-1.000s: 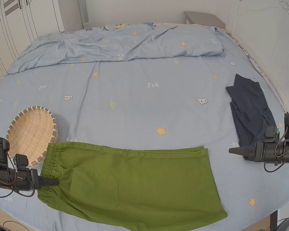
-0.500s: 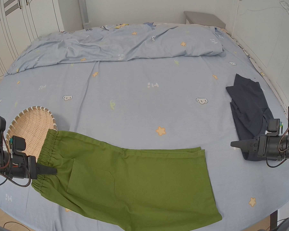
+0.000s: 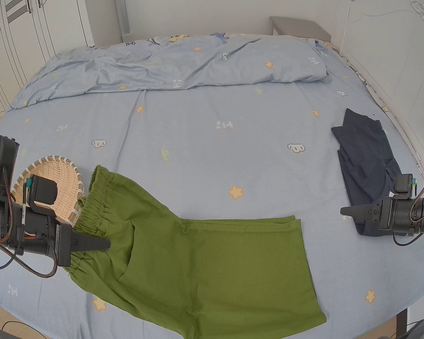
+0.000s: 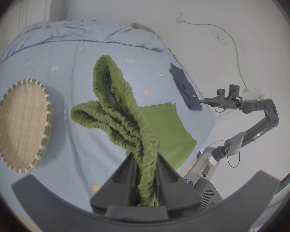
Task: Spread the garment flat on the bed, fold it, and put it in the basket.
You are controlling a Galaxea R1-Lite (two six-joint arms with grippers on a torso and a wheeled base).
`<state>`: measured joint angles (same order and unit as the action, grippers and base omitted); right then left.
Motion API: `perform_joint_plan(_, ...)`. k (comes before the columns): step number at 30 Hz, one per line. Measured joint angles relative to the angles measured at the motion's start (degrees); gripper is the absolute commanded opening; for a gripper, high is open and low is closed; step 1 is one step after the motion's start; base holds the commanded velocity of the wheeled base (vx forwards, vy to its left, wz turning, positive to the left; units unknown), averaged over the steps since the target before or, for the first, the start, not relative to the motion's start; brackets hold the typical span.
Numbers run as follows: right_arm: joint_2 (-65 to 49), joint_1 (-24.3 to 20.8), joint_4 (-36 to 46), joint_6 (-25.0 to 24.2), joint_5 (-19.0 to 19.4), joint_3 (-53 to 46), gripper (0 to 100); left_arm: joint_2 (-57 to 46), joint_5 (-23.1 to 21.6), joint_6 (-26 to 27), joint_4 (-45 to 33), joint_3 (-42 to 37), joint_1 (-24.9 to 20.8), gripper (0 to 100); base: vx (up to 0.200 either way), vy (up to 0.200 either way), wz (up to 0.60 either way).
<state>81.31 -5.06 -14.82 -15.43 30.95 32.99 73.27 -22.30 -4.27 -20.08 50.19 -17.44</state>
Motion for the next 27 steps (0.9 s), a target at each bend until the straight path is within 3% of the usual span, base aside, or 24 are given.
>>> perform_joint_plan(17,-1.5,0.0,1.9,0.0,-2.4,1.0,100,11.0,10.9,0.0,2.5,9.5,-23.6,0,0.000,0.000,0.00)
perform_joint_plan(27,-1.4,0.3,1.9,0.0,-2.6,1.1,100,15.5,12.9,-1.5,7.3,10.7,-32.4,0,0.000,0.000,0.00)
